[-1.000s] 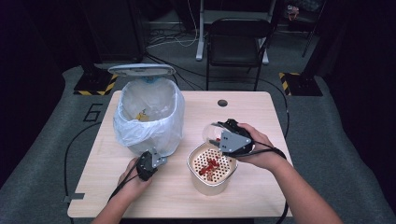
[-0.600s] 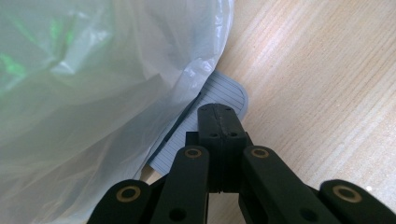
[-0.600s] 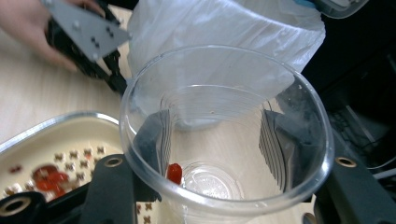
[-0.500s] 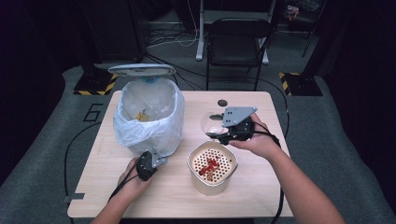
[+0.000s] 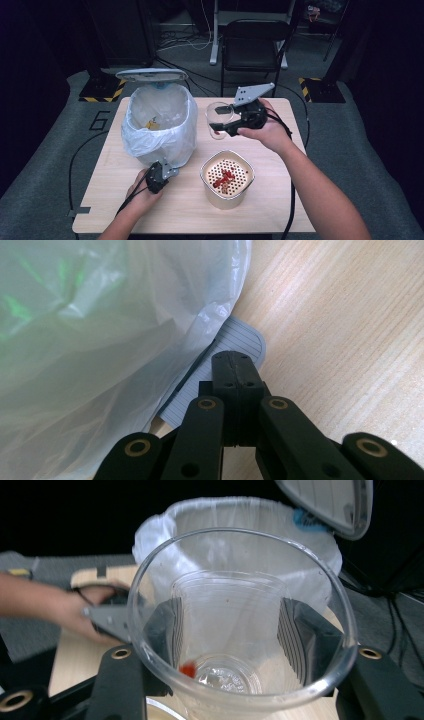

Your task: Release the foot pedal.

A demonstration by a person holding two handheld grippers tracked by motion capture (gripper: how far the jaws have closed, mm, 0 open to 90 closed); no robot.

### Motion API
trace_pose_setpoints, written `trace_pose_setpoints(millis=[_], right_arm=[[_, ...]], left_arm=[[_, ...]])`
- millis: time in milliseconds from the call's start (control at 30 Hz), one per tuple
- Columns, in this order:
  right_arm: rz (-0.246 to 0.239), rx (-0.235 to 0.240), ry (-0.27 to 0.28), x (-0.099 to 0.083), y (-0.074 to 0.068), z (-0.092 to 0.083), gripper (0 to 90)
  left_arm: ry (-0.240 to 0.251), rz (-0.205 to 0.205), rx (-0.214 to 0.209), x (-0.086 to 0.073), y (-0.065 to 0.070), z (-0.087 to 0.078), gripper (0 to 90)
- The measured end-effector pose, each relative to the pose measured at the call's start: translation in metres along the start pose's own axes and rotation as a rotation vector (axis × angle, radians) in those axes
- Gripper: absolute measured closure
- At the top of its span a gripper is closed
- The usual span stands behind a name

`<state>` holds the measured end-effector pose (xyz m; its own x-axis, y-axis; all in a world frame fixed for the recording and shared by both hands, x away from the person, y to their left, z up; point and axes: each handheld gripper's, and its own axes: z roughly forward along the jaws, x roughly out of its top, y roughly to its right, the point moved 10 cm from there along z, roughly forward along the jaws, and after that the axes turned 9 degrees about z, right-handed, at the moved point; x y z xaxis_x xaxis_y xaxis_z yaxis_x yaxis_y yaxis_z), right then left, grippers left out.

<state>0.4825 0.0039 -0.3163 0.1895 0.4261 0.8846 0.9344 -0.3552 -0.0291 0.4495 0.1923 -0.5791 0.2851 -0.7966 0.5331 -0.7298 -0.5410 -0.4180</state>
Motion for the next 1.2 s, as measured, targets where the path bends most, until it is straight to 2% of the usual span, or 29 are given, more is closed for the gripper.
trace_pose_setpoints(millis=[67,100,133,167,300,333,433,533,600,800,967,1067,1200], right_arm=[[0.01,0.003,0.007,0.004,0.0,0.001,43.3],[0.024,0.005,0.017,0.019,-0.003,0.007,43.4],[0.022,0.008,0.018,0.023,-0.005,0.008,43.4],[0.016,0.013,0.016,0.028,-0.007,0.01,43.4],[0.035,0.028,0.013,0.045,-0.014,0.02,43.5],[0.036,0.031,0.011,0.048,-0.015,0.023,43.5],[0.04,0.043,0.011,0.061,-0.02,0.035,43.5],[0.06,0.07,0.037,0.073,-0.025,0.042,43.5],[0.06,0.092,0.044,0.079,-0.031,0.049,43.5],[0.075,0.106,0.037,0.087,-0.045,0.077,43.5],[0.076,0.085,0.035,0.092,-0.048,0.099,43.4],[0.078,0.065,0.036,0.094,-0.045,0.105,43.4],[0.101,-0.006,0.033,0.094,-0.031,0.119,43.0]], left_arm=[[0.002,0.002,0.006,0.0,-0.001,0.0,90.0],[0.002,0.002,0.007,0.0,-0.001,0.0,90.0],[0.002,0.004,0.008,0.0,-0.001,0.0,90.0],[-0.002,0.036,0.023,0.0,-0.005,-0.001,90.0],[-0.002,0.036,0.022,0.0,-0.005,-0.001,90.0],[-0.012,0.037,0.003,0.0,-0.004,-0.002,90.0],[-0.013,0.036,0.003,0.0,-0.004,-0.002,90.0],[-0.013,0.036,0.003,0.0,-0.004,-0.002,90.0],[-0.01,0.037,0.004,0.0,-0.004,-0.002,90.0],[-0.008,0.038,0.004,0.0,-0.004,-0.002,90.0],[-0.006,0.036,0.003,0.0,-0.004,-0.001,90.0],[-0.007,0.036,0.003,0.0,-0.004,-0.001,90.0],[-0.007,0.035,0.003,0.0,-0.004,-0.002,90.0]])
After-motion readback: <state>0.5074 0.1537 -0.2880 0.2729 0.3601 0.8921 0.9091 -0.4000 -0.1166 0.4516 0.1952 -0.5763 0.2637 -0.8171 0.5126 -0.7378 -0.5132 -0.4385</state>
